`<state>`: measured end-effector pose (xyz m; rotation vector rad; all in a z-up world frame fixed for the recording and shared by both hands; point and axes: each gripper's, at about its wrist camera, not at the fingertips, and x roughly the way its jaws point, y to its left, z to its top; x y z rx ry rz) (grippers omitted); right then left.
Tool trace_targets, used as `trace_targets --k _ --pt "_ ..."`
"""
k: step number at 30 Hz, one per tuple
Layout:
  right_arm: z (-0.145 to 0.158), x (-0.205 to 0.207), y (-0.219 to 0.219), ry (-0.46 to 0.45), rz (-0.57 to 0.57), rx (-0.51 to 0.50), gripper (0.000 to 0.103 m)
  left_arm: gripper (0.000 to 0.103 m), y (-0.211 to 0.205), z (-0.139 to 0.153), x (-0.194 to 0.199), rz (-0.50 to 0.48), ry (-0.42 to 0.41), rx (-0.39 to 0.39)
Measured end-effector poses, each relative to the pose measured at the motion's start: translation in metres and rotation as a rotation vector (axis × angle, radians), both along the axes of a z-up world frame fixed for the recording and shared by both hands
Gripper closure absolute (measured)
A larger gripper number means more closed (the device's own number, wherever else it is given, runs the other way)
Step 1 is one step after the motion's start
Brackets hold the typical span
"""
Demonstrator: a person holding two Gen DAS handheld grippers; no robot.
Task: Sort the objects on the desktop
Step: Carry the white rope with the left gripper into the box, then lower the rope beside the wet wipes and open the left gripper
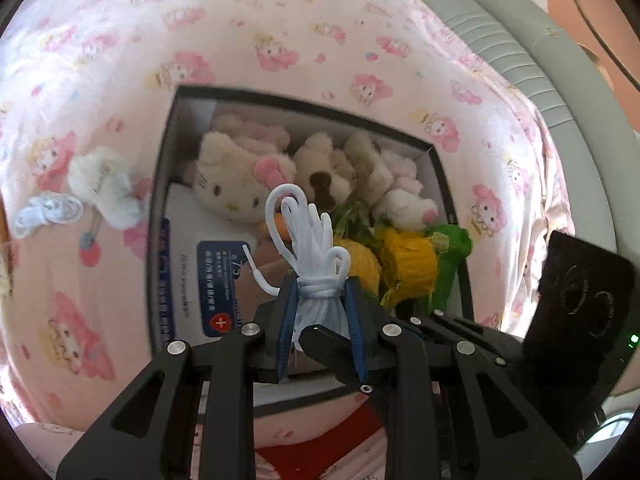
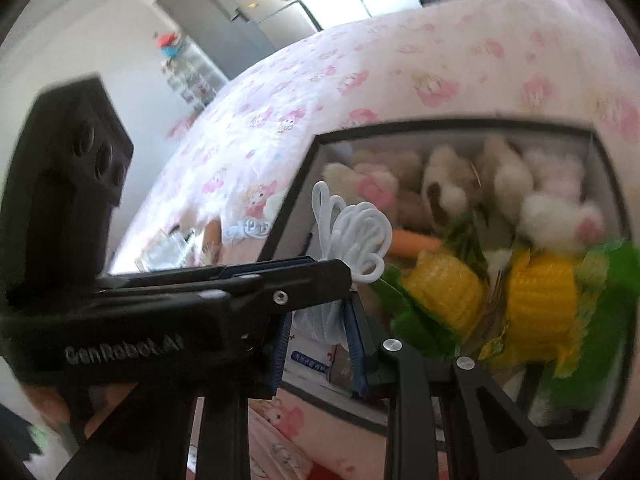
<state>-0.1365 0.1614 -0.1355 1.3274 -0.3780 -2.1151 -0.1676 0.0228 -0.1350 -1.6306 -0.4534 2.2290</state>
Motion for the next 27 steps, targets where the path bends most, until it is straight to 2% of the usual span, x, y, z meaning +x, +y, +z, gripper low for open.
trace_targets --k 2,8,11,19,23,24,27 --pt "-0.011 -0.004 0.005 -0.041 -0.011 -0.014 0.08 0.08 0.004 -0.01 -0.004 0.0 -0.021 -0.006" --pt "-0.016 -0.006 0.01 -0.055 -0.012 -0.027 0.08 0.079 0.002 -0.021 -0.01 0.031 -0.02 -0.037" --pt "-0.016 -0.007 0.012 -0.038 -0.028 -0.01 0.08 0.079 -0.003 -0.025 -0.011 0.045 -0.034 -0.039" --pt "-0.01 -0.005 0.015 0.021 -0.066 0.033 0.08 0.079 -0.009 -0.042 -0.012 0.074 -0.075 -0.105" --pt "-0.01 -0.004 0.011 0.043 -0.06 0.056 0.08 0.078 -0.013 -0.041 -0.012 0.081 -0.089 -0.092" --pt "-0.01 -0.004 0.011 0.049 -0.063 0.061 0.08 0.075 -0.014 -0.04 -0.012 0.084 -0.09 -0.089" --pt "-0.006 -0.005 0.019 0.072 -0.095 0.034 0.08 0.071 -0.02 -0.032 -0.01 0.11 -0.077 -0.056"
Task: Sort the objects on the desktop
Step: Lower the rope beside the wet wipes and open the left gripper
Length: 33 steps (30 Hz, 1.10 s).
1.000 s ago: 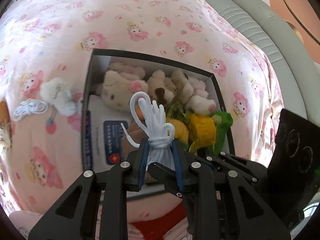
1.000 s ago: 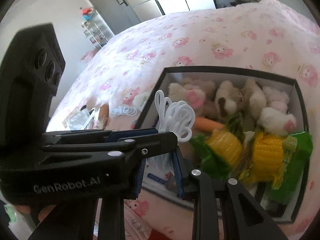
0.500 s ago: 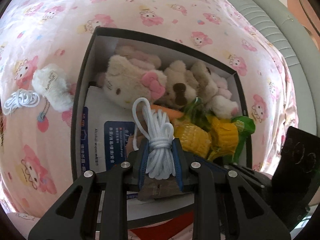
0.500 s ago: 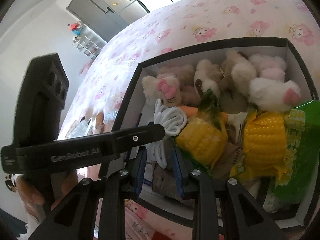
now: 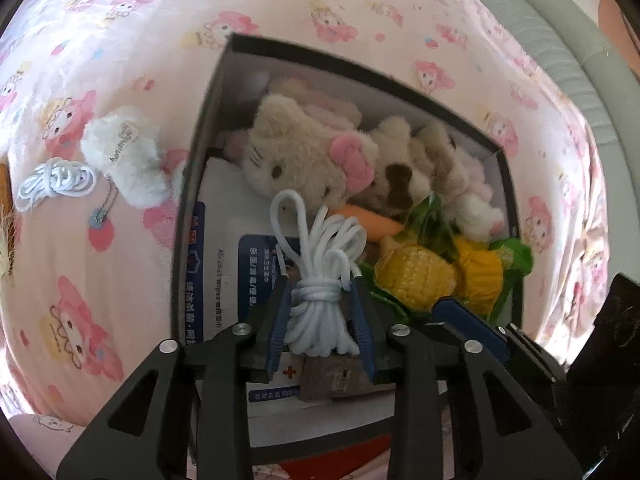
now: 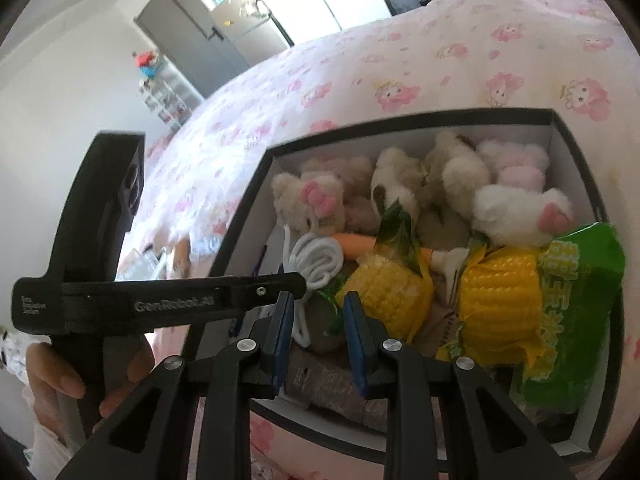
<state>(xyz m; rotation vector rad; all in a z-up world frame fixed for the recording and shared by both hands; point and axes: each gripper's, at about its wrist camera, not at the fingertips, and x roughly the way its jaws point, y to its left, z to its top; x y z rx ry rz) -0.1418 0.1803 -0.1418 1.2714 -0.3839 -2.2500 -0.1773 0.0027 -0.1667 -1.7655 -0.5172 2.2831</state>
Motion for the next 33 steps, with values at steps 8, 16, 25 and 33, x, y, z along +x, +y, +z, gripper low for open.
trace_targets --k 8,16,25,33 --pt "0.005 -0.004 0.011 0.033 -0.069 0.02 0.08 0.079 0.006 0.023 0.021 -0.042 0.121 0.032" --pt "0.0 0.0 0.008 0.06 -0.117 0.141 0.08 0.086 0.027 -0.003 0.011 -0.098 0.05 0.022" --pt "-0.004 0.0 0.004 0.047 -0.112 0.176 0.08 0.086 -0.007 0.004 0.012 0.061 0.035 -0.054" --pt "-0.005 0.003 -0.004 0.084 -0.116 0.263 0.079 0.084 0.007 0.004 0.017 0.009 0.056 -0.001"
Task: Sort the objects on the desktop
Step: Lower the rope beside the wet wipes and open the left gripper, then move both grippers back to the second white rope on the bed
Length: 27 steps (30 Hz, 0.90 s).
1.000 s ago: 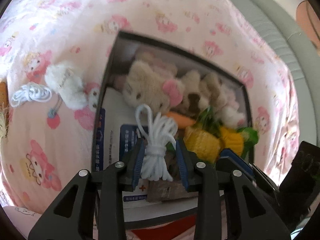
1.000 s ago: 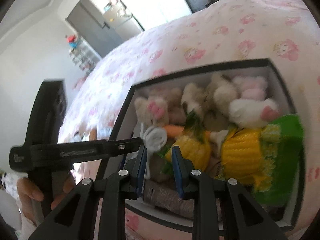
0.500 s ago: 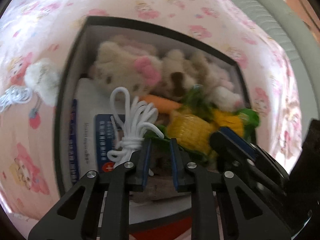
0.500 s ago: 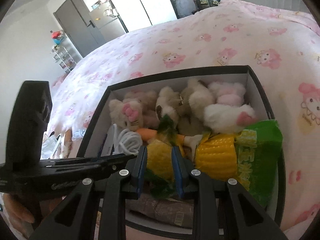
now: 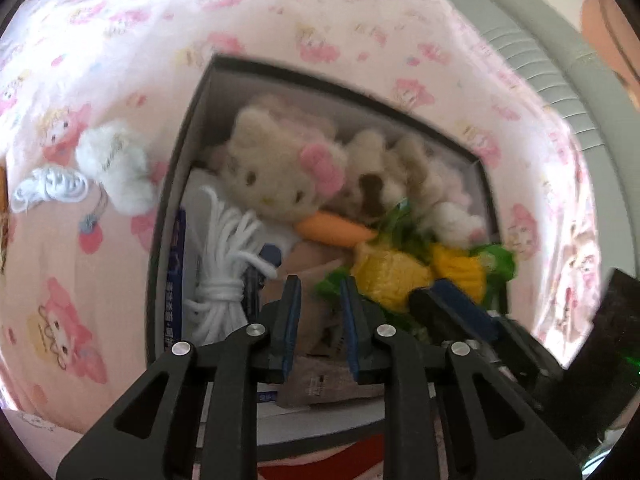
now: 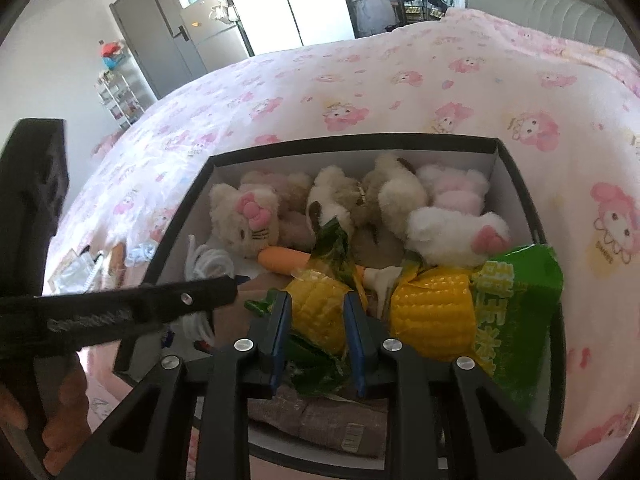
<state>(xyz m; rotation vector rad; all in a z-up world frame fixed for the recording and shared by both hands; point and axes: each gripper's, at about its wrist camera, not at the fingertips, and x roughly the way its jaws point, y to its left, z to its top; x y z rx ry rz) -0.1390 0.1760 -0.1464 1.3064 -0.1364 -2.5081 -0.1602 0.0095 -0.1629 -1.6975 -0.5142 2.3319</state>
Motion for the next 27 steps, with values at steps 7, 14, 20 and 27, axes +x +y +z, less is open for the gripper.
trace_targets --k 7,14,20,27 --pt "0.001 0.0 0.017 -0.066 -0.015 -0.155 0.073 0.079 -0.003 0.003 0.015 -0.02 0.018 -0.015" --pt "0.033 0.029 0.017 0.004 -0.057 -0.145 0.069 0.063 0.001 0.056 0.058 -0.047 0.196 0.026" --pt "0.054 0.061 0.019 0.042 -0.069 -0.211 0.067 0.061 0.001 0.09 0.084 -0.118 0.282 0.003" --pt "0.064 0.081 0.005 0.036 -0.06 -0.185 0.066 0.061 0.0 0.102 0.107 -0.145 0.333 -0.033"
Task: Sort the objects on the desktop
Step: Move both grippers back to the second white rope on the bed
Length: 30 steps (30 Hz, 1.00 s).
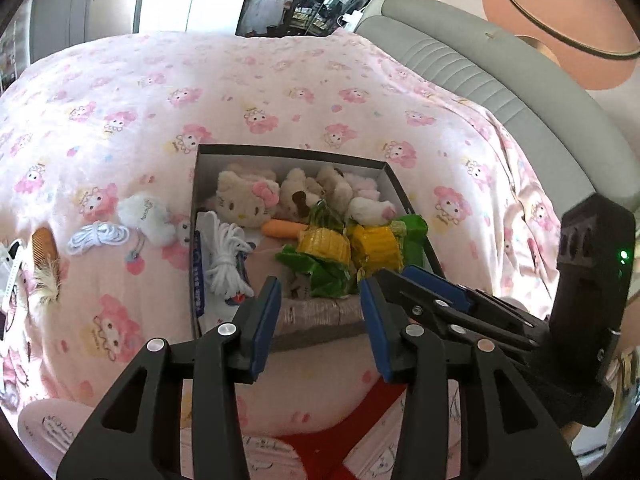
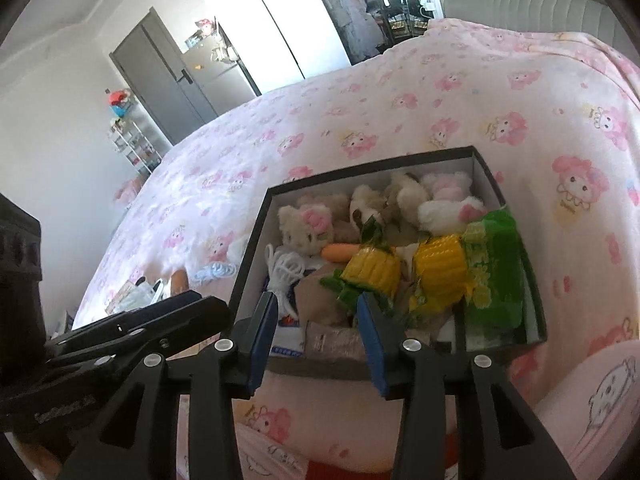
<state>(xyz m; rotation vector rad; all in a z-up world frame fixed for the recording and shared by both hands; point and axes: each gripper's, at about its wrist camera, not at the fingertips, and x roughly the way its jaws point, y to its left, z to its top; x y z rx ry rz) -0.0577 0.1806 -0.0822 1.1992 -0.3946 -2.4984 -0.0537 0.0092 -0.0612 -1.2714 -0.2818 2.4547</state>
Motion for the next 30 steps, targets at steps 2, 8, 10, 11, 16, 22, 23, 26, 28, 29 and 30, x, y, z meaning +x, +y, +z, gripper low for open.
trace_targets --k 2,8,10,11,16,22,23,26,28,29,30 --pt "-0.001 0.004 -0.004 -0.012 0.009 -0.013 0.066 0.059 -0.007 -0.002 0.004 0.008 -0.004 0.009" --pt "-0.002 0.013 -0.025 -0.019 0.033 0.007 0.066 0.058 -0.028 -0.007 0.018 0.045 -0.026 0.023" --pt "-0.001 0.015 -0.03 -0.019 0.038 0.013 0.066 0.058 -0.033 -0.007 0.021 0.052 -0.027 0.021" --pt "-0.001 0.016 -0.034 -0.02 0.042 0.015 0.066 0.058 -0.036 -0.007 0.022 0.056 -0.026 0.018" --pt "-0.001 0.02 -0.048 -0.021 0.054 0.038 0.066 0.058 -0.047 -0.008 0.027 0.076 -0.021 0.014" --pt "-0.003 0.02 -0.065 -0.031 0.073 0.071 0.066 0.058 -0.064 -0.017 0.031 0.107 -0.032 0.029" --pt "-0.004 0.02 -0.068 -0.033 0.076 0.076 0.066 0.058 -0.068 -0.018 0.031 0.114 -0.036 0.035" --pt "-0.007 0.019 -0.08 -0.04 0.09 0.094 0.066 0.058 -0.081 -0.024 0.033 0.144 -0.044 0.049" --pt "-0.008 0.017 -0.092 -0.043 0.105 0.103 0.066 0.058 -0.092 -0.027 0.034 0.168 -0.046 0.059" --pt "-0.009 0.016 -0.095 -0.044 0.11 0.105 0.066 0.058 -0.098 -0.029 0.035 0.18 -0.048 0.065" --pt "-0.01 0.015 -0.101 -0.046 0.119 0.108 0.066 0.058 -0.103 -0.031 0.036 0.193 -0.051 0.071"
